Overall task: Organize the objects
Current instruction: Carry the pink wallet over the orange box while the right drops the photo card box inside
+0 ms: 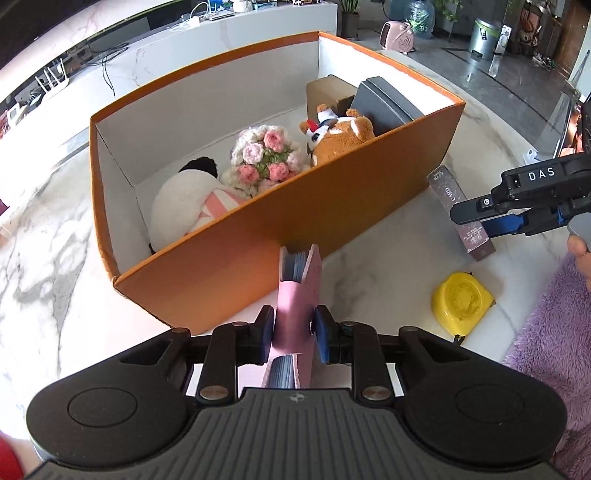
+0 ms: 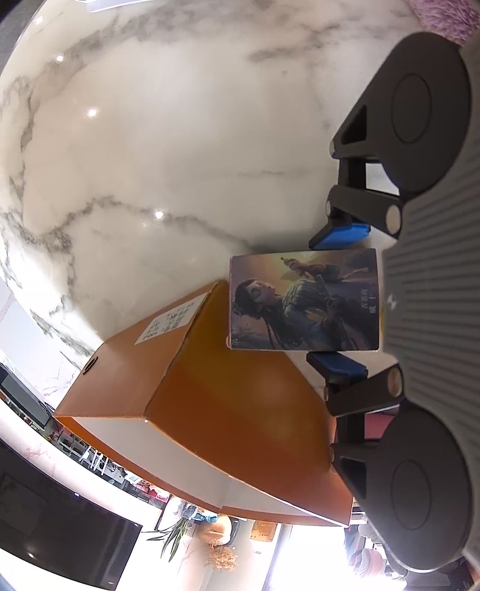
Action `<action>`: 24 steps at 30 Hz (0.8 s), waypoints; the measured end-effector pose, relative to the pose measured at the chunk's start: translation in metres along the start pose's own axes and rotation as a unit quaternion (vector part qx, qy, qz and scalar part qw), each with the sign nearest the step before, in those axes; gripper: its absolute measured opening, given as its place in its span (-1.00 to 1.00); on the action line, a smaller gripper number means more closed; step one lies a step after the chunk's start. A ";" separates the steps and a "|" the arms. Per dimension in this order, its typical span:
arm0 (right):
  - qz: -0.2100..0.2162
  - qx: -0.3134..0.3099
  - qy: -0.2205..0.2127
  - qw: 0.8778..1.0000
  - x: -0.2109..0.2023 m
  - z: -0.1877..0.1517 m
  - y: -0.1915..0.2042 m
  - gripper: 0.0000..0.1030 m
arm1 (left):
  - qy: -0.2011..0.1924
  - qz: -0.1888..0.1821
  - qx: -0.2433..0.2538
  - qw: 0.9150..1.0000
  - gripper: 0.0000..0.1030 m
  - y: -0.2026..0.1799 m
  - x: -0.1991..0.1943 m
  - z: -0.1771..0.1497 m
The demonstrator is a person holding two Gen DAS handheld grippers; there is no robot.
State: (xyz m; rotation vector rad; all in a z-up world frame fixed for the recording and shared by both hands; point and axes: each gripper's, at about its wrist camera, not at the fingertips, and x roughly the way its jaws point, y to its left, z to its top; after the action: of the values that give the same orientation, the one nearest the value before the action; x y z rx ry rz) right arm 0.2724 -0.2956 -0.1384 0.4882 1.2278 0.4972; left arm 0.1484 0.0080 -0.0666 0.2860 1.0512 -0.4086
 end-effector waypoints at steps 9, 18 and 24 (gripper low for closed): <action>-0.027 -0.042 -0.013 0.999 -0.008 -0.008 0.013 0.16 | 0.002 -0.022 -0.053 0.998 -0.51 0.006 -0.003 -0.001; -0.003 -0.071 -0.034 0.997 -0.046 -0.020 0.036 0.15 | -0.064 -0.072 -0.066 0.993 -0.52 -0.009 -0.059 0.011; 0.028 -0.105 -0.067 0.992 -0.080 -0.026 0.068 0.15 | -0.101 -0.087 -0.075 0.988 -0.52 -0.014 -0.084 0.027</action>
State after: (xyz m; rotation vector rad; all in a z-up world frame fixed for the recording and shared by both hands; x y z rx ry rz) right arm 0.2202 -0.2872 -0.0444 0.3703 1.0223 0.6246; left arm 0.1272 -0.0002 0.0195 0.0165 0.9054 -0.5012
